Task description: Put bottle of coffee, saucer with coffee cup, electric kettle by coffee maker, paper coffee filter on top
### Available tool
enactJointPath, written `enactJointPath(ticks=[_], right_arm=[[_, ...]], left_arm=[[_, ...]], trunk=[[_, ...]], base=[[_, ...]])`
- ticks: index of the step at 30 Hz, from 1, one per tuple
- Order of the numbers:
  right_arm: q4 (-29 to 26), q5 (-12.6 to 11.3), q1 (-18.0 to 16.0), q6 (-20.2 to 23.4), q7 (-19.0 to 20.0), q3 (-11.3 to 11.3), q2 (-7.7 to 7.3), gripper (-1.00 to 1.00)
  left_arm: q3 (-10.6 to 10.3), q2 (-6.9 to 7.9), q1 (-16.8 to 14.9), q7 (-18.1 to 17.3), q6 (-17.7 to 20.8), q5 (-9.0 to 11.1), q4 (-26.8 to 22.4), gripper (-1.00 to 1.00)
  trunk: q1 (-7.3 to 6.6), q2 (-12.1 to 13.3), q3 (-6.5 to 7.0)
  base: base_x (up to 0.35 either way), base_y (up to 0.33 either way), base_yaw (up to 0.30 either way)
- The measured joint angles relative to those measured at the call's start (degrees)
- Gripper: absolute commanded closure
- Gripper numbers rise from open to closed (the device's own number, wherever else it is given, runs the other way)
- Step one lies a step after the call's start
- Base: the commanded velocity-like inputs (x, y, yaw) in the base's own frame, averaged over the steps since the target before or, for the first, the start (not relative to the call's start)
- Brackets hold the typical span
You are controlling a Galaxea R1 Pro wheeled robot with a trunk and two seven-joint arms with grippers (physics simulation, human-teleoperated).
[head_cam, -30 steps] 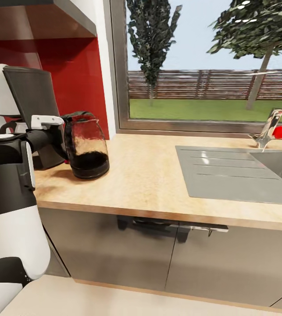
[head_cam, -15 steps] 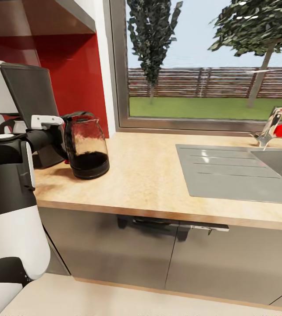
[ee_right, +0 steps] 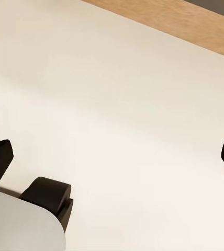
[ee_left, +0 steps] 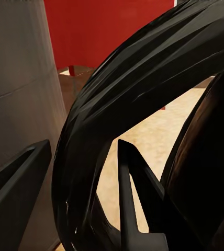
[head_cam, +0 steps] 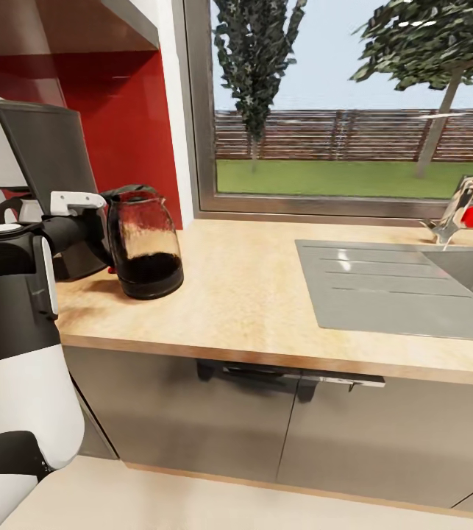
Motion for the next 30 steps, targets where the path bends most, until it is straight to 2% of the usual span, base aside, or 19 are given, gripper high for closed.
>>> enactJointPath(ticks=[5,6,8,10,14,30], right_arm=[[0.00,0.00,0.00,0.00,0.01,-0.04,0.00,-1.00],[0.00,0.01,0.00,0.00,0.01,-0.03,0.00,-1.00],[0.00,0.01,0.00,0.00,0.00,-0.05,0.00,-1.00],[0.00,0.00,0.00,0.00,0.00,-0.02,0.00,-1.00],[0.00,0.00,0.00,0.00,0.00,-0.05,0.00,-1.00],[0.00,0.00,0.00,0.00,0.00,-0.05,0.00,-1.00]], left_arm=[[0.02,0.00,0.01,0.00,-0.02,-0.02,-0.03,1.00],[0.04,0.00,0.01,0.00,-0.02,0.00,-0.02,-1.00],[0.06,0.00,0.03,0.00,-0.08,-0.12,0.62,-1.00],[0.10,0.01,0.02,0.03,-0.34,-1.04,0.61,-1.00],[0.08,0.00,0.03,0.00,-0.01,-0.14,0.62,-1.00],[0.17,0.00,0.02,-0.05,0.01,-0.13,0.63,-1.00]], trunk=[[0.00,0.00,0.00],[0.00,0.00,0.00],[0.01,0.01,-0.02],[0.01,0.01,-0.01],[0.01,0.01,-0.02],[0.02,0.01,-0.02]], base=[[0.000,0.000,0.000],[0.000,0.000,0.000],[0.000,0.000,0.000],[0.000,0.000,0.000],[0.000,0.000,0.000],[-0.018,0.000,0.000]])
